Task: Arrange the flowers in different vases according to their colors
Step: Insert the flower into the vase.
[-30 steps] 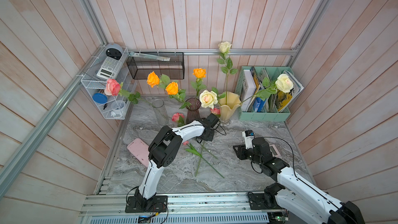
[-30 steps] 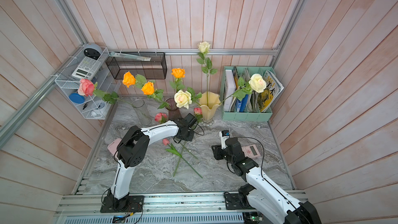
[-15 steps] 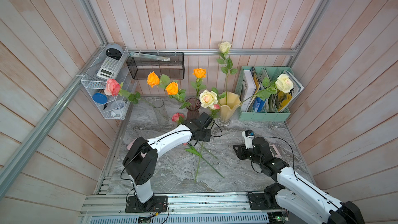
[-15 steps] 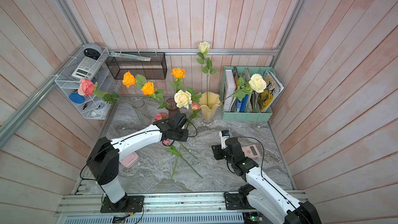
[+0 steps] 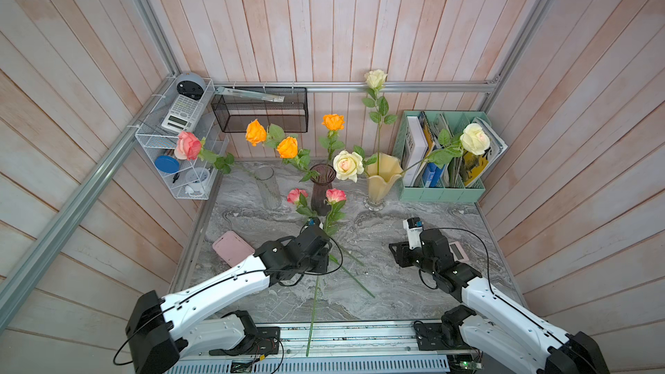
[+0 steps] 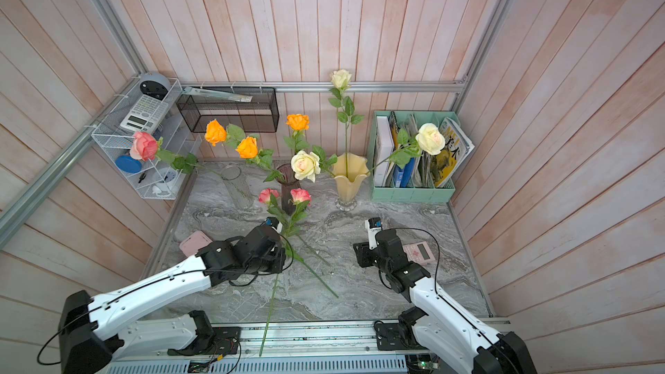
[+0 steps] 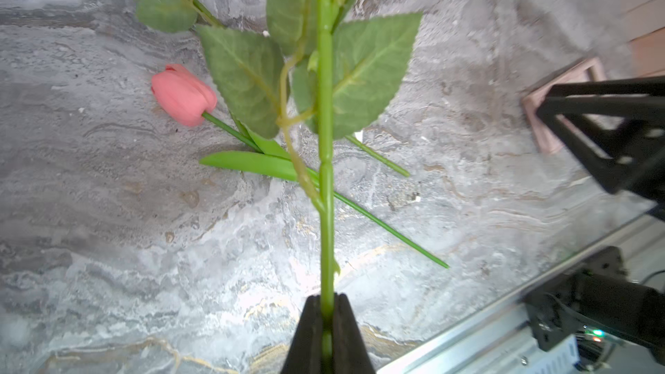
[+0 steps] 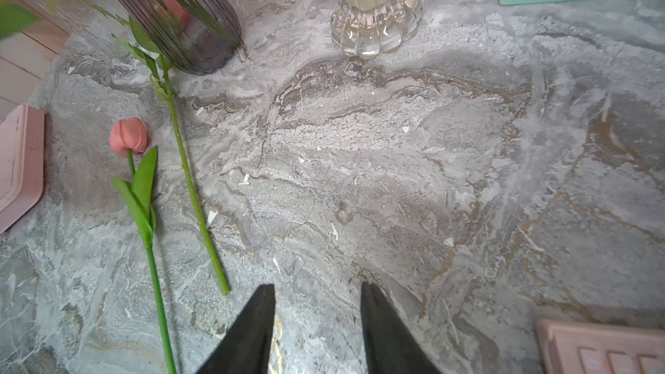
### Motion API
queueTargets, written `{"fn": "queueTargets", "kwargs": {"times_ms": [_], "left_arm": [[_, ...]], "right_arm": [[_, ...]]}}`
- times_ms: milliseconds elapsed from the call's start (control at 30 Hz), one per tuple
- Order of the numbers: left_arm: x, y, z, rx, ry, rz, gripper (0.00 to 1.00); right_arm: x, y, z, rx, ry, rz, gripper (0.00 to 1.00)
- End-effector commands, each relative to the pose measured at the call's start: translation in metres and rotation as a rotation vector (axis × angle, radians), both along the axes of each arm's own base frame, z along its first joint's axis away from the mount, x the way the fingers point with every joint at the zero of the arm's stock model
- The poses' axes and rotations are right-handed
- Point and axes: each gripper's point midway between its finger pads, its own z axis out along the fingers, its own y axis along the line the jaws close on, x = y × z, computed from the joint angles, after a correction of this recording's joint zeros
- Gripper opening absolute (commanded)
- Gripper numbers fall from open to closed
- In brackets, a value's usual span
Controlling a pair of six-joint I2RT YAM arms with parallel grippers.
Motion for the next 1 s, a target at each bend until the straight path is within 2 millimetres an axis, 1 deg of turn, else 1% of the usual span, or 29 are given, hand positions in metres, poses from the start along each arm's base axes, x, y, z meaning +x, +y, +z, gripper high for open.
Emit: {"fn": "queueTargets", "kwargs": {"times_ms": [0, 67, 167, 233, 300, 333, 400, 533, 567, 633, 667, 733, 767, 867, 967], "left_arm": [[-0.024, 0.031, 0.012, -0.023, -0.026, 0.101, 0.00], [-0.037, 0.046, 0.028, -0.096, -0.067, 0.125, 0.00], [-0.048, 0.071, 0.056, -0.205, -0.159, 0.149, 0.00], [-0.050, 0.088, 0.073, -0.261, -0.221, 0.168, 0.00], [-0.050, 0.100, 0.096, -0.324, -0.293, 0.167, 0.00], [-0.048, 0.106, 0.110, -0.349, -0.344, 0.174, 0.00], [-0.042, 0.112, 0.142, -0.375, -0.460, 0.160, 0.00], [-0.020, 0.117, 0.212, -0.343, -0.737, 0.190, 0.00], [-0.013, 0.120, 0.227, -0.310, -0.812, 0.220, 0.00], [-0.001, 0.133, 0.255, -0.239, -0.927, 0.326, 0.00], [0.003, 0.136, 0.271, -0.207, -0.981, 0.358, 0.00], [0.007, 0.140, 0.301, -0.160, -1.082, 0.391, 0.00], [0.007, 0.145, 0.316, -0.151, -1.125, 0.426, 0.00], [0.005, 0.164, 0.354, -0.106, -1.216, 0.517, 0.00], [0.002, 0.183, 0.383, -0.037, -1.271, 0.600, 0.00]], "right_arm": [[0.002, 0.003, 0.004, 0.000, -0.001, 0.015, 0.45], [0.002, 0.003, 0.001, -0.001, 0.005, 0.020, 0.45], [0.002, 0.004, -0.005, -0.006, 0.017, 0.024, 0.45], [0.002, 0.005, -0.010, -0.010, 0.031, 0.028, 0.45], [0.002, 0.006, -0.013, -0.011, 0.044, 0.031, 0.45], [0.002, 0.007, -0.015, -0.011, 0.050, 0.035, 0.45], [0.003, 0.008, -0.017, -0.017, 0.055, 0.040, 0.45], [0.007, 0.011, -0.016, -0.023, 0.055, 0.052, 0.45], [0.008, 0.012, -0.014, -0.024, 0.053, 0.055, 0.45], [0.009, 0.013, -0.011, -0.025, 0.049, 0.062, 0.45], [0.009, 0.013, -0.010, -0.027, 0.049, 0.065, 0.45], [0.009, 0.013, -0.009, -0.033, 0.044, 0.072, 0.45], [0.009, 0.013, -0.010, -0.040, 0.048, 0.074, 0.45], [0.008, 0.013, -0.009, -0.045, 0.048, 0.085, 0.45], [0.008, 0.014, -0.008, -0.045, 0.043, 0.090, 0.45]]}}
